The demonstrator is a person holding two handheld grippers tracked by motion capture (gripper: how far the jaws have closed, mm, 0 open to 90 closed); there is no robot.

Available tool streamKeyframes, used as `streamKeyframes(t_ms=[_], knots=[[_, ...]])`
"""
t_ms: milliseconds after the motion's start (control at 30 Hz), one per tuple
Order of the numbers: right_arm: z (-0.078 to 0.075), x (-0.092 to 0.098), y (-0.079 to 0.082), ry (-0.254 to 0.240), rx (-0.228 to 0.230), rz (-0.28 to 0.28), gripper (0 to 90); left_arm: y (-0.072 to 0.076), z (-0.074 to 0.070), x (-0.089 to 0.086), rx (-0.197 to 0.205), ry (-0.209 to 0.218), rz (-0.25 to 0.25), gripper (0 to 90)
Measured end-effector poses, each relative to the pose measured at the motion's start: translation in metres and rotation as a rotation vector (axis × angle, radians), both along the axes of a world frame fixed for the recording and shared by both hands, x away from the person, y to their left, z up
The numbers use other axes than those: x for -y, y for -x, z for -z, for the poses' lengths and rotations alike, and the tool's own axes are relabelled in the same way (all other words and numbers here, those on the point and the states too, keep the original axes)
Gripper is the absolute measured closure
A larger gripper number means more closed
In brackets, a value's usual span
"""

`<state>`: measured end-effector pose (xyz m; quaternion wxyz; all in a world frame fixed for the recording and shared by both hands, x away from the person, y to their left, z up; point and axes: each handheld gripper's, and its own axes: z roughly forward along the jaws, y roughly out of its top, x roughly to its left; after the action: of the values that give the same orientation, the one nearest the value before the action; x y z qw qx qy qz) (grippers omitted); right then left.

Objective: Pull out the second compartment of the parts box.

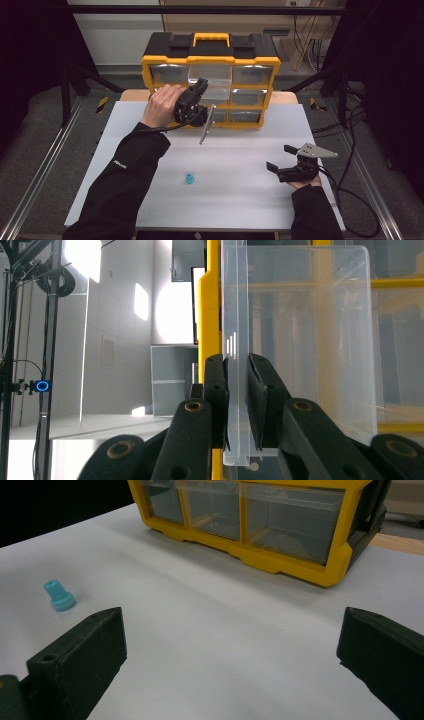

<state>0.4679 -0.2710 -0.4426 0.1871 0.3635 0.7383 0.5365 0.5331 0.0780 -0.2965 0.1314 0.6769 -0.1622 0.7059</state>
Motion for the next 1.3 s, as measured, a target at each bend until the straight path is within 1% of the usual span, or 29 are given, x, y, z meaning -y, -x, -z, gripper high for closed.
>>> streamKeyframes(t_ms=[267, 300, 567, 600, 633, 700, 767, 833, 967, 1000, 1067, 1100, 1167, 1300], knots=[[0.000, 0.000, 0.000, -0.003, -0.001, 0.001, 0.2, 0.003, 0.000, 0.000, -0.004, 0.002, -0.002, 80.0], [0.000, 0.000, 0.000, -0.002, 0.001, 0.001, 0.2, 0.004, 0.000, 0.000, 0.001, 0.000, -0.002, 80.0], [0.000, 0.000, 0.000, -0.003, 0.001, 0.001, 0.2, 0.008, 0.001, -0.002, 0.001, 0.000, 0.002, 80.0], [0.000, 0.000, 0.000, -0.003, 0.001, 0.001, 0.2, 0.009, 0.001, -0.002, -0.004, 0.003, -0.002, 80.0], [0.000, 0.000, 0.000, -0.003, 0.001, 0.000, 0.2, 0.009, 0.001, -0.002, 0.002, -0.002, -0.002, 80.0], [0.000, 0.000, 0.000, -0.004, 0.000, 0.002, 0.2, 0.010, 0.001, -0.002, -0.001, 0.000, 0.002, 80.0], [0.000, 0.000, 0.000, -0.005, -0.001, 0.002, 0.2, 0.011, 0.000, -0.002, 0.005, -0.001, 0.006, 80.0], [0.000, 0.000, 0.000, -0.005, 0.000, 0.000, 0.2, 0.013, 0.000, -0.002, 0.000, 0.002, 0.006, 80.0], [0.000, 0.000, 0.000, -0.003, 0.001, 0.000, 0.2, 0.016, 0.000, -0.002, 0.010, -0.004, 0.008, 80.0], [0.000, 0.000, 0.000, -0.004, 0.001, -0.001, 0.2, 0.017, 0.001, -0.002, 0.003, 0.003, 0.008, 80.1], [0.000, 0.000, 0.000, -0.003, 0.001, -0.001, 0.2, 0.017, 0.001, -0.002, 0.009, -0.011, 0.016, 80.0], [0.000, 0.000, 0.000, -0.003, 0.001, -0.001, 0.2, 0.018, 0.001, -0.002, 0.014, -0.007, 0.013, 80.0], [0.000, 0.000, 0.000, -0.004, 0.001, 0.000, 0.2, 0.018, 0.001, -0.003, 0.007, -0.012, 0.013, 80.0], [0.000, 0.000, 0.000, -0.003, 0.001, 0.000, 0.2, 0.020, 0.001, -0.004, 0.007, -0.006, 0.010, 80.0]])
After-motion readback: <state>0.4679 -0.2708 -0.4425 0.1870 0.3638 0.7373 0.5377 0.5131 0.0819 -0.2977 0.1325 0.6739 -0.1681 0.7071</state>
